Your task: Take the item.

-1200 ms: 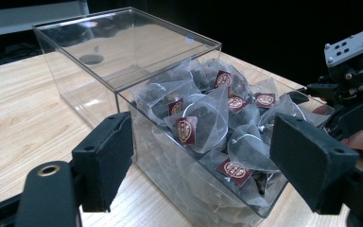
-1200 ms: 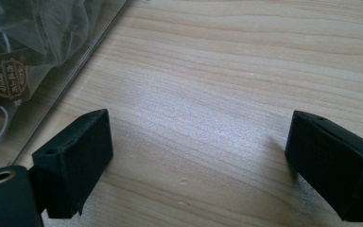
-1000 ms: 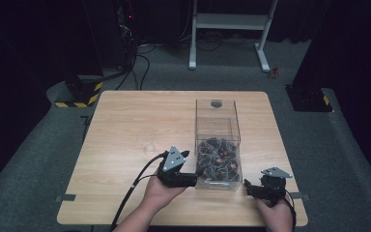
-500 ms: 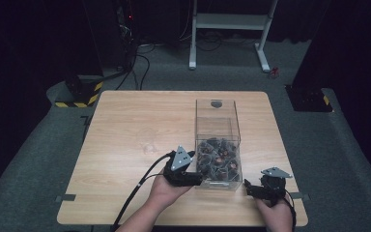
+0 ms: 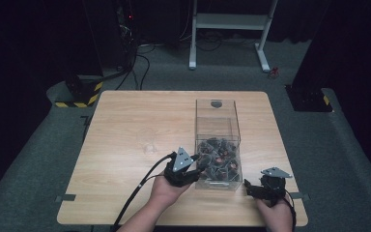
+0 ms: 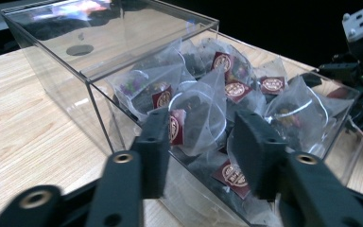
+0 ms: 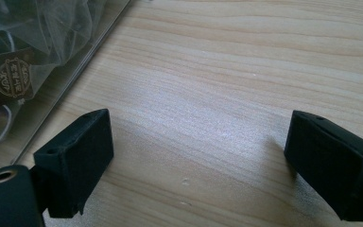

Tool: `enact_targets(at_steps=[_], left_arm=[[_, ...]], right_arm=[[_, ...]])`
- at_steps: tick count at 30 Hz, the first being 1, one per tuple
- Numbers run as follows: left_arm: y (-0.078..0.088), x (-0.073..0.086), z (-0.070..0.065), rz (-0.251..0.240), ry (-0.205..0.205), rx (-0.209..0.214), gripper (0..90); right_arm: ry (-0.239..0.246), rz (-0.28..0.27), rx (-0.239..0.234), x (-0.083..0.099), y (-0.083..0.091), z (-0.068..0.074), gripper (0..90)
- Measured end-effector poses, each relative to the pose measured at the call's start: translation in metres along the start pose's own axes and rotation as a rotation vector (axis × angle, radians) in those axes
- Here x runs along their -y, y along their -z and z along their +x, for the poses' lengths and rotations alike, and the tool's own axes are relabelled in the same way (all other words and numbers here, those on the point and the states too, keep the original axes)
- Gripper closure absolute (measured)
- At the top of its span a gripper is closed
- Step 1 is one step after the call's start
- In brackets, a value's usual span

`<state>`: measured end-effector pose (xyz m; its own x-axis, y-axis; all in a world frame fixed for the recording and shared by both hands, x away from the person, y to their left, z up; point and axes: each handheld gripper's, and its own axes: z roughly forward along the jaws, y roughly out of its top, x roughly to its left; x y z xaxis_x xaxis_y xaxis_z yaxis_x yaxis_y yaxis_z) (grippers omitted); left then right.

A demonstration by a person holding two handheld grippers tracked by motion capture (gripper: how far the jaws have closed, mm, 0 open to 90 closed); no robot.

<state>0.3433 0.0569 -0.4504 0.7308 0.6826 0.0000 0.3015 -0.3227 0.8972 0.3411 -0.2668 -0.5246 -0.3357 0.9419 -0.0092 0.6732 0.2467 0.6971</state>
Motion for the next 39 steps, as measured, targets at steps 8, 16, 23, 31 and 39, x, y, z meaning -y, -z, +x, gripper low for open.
enact_targets(at_steps=[8, 16, 23, 31, 39], left_arm=[[0.001, 0.004, 0.001, -0.011, -0.005, -0.017, 78.1], [0.000, 0.005, 0.002, -0.011, -0.005, -0.018, 89.7], [0.004, 0.003, 0.001, -0.045, -0.001, -0.011, 90.0], [0.014, -0.002, 0.006, -0.093, 0.031, -0.005, 90.0], [0.023, -0.007, 0.009, -0.134, 0.048, -0.002, 90.0]], right_arm=[[0.001, -0.002, -0.001, 0.000, 0.000, 0.000, 8.7], [0.003, -0.002, -0.002, 0.000, 0.000, 0.000, 8.7], [0.004, 0.000, -0.004, 0.000, 0.000, 0.000, 8.7], [0.004, 0.001, -0.005, 0.000, 0.000, 0.000, 8.7], [0.004, 0.000, -0.004, 0.000, 0.000, 0.000, 8.7]])
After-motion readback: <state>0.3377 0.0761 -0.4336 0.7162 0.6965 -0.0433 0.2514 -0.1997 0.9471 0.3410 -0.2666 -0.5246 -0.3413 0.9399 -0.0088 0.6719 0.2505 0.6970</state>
